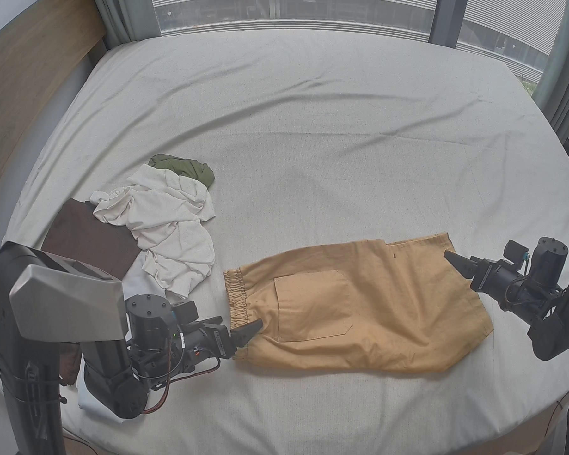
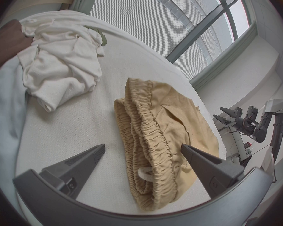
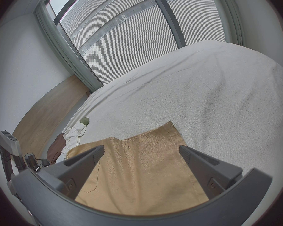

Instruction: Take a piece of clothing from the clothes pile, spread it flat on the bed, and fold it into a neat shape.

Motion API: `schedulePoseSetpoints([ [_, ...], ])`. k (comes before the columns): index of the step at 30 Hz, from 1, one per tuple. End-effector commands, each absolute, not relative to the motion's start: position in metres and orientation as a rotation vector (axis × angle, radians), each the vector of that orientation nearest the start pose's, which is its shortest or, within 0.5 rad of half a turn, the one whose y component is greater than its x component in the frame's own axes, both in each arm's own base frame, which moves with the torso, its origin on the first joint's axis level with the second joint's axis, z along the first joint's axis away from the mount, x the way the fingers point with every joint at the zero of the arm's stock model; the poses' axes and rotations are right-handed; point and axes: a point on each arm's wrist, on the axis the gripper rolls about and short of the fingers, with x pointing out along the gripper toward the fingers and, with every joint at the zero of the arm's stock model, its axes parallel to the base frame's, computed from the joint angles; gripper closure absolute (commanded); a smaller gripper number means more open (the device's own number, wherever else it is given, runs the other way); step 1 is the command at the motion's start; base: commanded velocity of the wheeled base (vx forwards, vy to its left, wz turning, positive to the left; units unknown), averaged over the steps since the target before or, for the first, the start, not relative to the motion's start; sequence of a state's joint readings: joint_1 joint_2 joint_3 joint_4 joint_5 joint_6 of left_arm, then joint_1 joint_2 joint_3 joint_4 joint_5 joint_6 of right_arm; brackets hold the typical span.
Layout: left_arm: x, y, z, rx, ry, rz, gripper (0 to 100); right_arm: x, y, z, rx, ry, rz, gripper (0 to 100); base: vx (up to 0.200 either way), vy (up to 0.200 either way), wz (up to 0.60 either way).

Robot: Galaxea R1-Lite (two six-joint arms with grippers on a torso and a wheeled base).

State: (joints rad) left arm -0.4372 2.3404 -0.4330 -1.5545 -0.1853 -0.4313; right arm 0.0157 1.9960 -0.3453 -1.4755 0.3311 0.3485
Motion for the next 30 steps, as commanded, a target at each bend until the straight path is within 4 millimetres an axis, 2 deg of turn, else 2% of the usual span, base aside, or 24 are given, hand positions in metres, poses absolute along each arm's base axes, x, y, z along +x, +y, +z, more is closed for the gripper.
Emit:
schedulePoseSetpoints([
  [1,0.291,-0.143,-0.022,-0.387,0.505,-0.524,0,0.284,0.013,0.074,0.372,0.237,0.314,0,0.000,0.000,0.00],
  [20,0.301,-0.164,-0.009,-0.586,0.483,-0.536,0,0.284,0.013,0.073,0.371,0.245,0.316,0,0.000,0.000,0.00],
  [30,0.297,-0.174,-0.008,-0.680,0.520,-0.544,0,0.284,0.017,0.066,0.369,0.243,0.326,0,0.000,0.000,0.00],
])
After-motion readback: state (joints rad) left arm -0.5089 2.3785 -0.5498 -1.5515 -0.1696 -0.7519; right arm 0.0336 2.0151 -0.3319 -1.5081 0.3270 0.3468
